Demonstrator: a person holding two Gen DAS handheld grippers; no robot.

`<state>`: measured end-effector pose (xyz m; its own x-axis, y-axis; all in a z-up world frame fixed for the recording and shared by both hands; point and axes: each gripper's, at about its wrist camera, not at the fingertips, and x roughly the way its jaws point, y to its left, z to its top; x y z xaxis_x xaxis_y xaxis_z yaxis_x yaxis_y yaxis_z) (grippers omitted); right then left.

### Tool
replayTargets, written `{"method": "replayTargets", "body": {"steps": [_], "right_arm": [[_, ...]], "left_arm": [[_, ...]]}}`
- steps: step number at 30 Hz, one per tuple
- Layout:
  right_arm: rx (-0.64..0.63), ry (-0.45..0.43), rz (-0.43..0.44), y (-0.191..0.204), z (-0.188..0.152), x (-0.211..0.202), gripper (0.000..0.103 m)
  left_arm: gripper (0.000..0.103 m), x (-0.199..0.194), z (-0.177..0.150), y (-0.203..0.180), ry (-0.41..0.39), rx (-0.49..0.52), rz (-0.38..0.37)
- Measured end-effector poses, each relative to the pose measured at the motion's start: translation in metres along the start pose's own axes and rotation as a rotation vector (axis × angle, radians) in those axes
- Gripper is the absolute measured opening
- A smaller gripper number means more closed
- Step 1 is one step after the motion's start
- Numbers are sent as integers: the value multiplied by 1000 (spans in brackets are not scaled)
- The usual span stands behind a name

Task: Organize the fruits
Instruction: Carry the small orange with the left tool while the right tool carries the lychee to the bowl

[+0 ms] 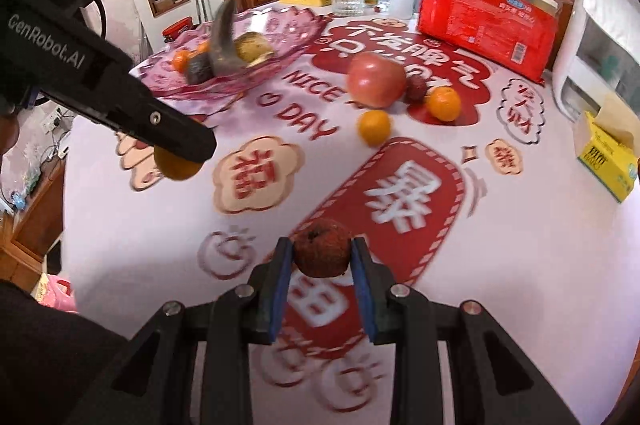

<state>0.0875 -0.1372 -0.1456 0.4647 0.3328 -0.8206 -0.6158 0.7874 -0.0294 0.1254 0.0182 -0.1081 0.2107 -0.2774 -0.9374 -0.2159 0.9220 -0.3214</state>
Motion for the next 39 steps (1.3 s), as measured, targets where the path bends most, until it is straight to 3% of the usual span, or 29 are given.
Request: {"method": "replayTargets", "body": {"steps": [10,20,27,39], "right_arm": [[-7,23,22,72,7,-2,30],[-15,-39,24,138,54,9,30],[35,-96,2,168,85,18,30],[268,-188,-93,184,122,36,30]], "left_arm": [[29,-37,-18,69,-20,-21,12],[29,-82,-5,141,-74,-11,29],[29,-101,18,170,-103,66,26],[29,-102,55,195,-146,255,-49]]}}
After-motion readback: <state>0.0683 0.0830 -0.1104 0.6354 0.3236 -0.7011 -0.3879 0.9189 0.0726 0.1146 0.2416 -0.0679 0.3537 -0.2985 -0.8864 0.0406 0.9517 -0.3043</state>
